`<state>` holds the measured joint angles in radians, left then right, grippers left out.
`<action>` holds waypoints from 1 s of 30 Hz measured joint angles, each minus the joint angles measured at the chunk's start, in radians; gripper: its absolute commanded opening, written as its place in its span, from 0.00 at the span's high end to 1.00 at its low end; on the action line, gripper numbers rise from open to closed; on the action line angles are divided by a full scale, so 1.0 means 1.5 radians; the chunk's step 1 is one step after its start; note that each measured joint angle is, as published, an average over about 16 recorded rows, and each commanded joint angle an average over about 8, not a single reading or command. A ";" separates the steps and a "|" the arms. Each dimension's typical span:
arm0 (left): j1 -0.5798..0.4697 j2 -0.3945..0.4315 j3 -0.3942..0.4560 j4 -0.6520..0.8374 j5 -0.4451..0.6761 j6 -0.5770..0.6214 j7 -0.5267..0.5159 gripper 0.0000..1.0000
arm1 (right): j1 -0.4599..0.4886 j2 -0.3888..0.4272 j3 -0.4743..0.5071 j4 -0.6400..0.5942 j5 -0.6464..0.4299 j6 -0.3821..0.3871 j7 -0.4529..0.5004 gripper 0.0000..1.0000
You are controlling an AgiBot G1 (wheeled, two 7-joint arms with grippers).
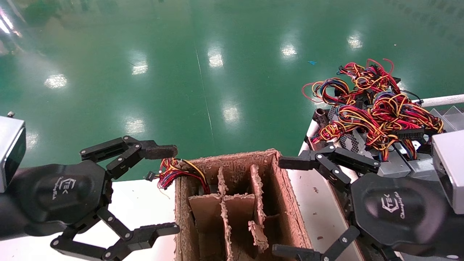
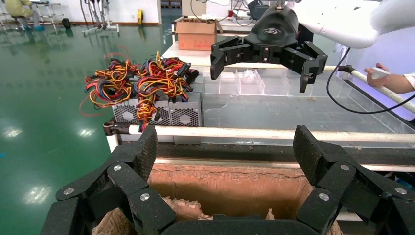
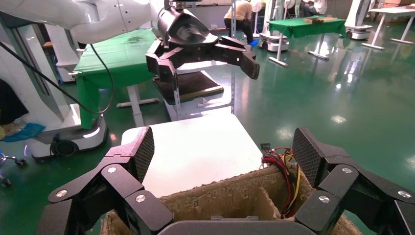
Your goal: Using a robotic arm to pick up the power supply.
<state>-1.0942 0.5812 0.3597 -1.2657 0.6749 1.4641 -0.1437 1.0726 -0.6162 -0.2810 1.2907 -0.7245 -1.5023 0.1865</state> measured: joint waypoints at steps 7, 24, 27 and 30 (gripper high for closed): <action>0.000 0.000 0.000 0.000 0.000 0.000 0.000 0.00 | 0.000 0.000 0.000 0.000 0.001 -0.001 0.000 0.00; 0.000 0.000 0.000 0.000 0.000 0.000 0.000 0.00 | 0.001 0.003 0.001 -0.004 -0.003 0.003 0.000 0.00; 0.000 0.000 0.000 0.000 0.000 0.000 0.000 0.00 | 0.001 0.003 0.001 -0.004 -0.003 0.004 0.000 0.00; 0.000 0.000 0.000 0.000 0.000 0.000 0.000 0.00 | 0.001 0.003 0.001 -0.004 -0.003 0.004 0.001 0.00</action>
<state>-1.0942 0.5812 0.3597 -1.2657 0.6748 1.4640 -0.1437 1.0738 -0.6119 -0.2797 1.2848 -0.7292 -1.4964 0.1874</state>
